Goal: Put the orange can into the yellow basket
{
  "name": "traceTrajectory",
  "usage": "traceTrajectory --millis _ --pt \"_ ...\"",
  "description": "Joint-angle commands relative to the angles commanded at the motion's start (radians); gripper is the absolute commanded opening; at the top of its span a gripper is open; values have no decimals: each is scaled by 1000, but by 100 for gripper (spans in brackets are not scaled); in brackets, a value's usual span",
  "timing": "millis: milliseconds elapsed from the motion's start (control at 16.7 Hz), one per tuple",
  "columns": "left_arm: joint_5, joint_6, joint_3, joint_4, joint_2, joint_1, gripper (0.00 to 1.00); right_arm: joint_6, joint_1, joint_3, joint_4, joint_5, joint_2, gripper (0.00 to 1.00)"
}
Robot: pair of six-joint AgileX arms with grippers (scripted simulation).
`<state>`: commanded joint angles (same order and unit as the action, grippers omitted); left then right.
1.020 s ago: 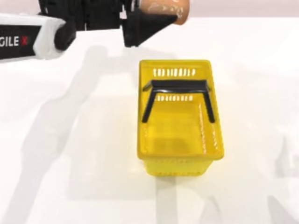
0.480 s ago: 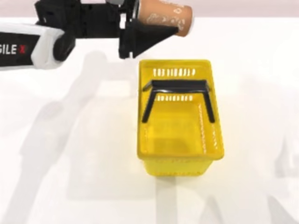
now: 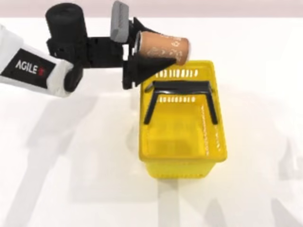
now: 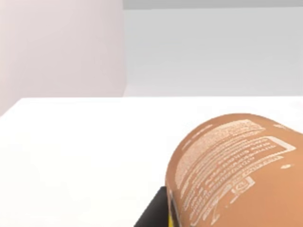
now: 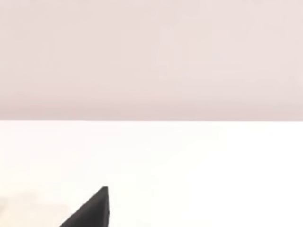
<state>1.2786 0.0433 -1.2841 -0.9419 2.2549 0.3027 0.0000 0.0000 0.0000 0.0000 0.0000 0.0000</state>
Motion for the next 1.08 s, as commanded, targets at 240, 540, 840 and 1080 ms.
traceTrajectory --millis 240,540,840,1080 --pt "-4 -2 26 -64 49 -7 0 0 0 0 0 0 0 100" --pt "-4 -2 26 -64 49 -7 15 0 0 0 0 0 0 100" --pt "-4 -2 26 -64 49 -7 53 0 0 0 0 0 0 100" --pt "-4 -2 26 -64 49 -7 83 0 0 0 0 0 0 100"
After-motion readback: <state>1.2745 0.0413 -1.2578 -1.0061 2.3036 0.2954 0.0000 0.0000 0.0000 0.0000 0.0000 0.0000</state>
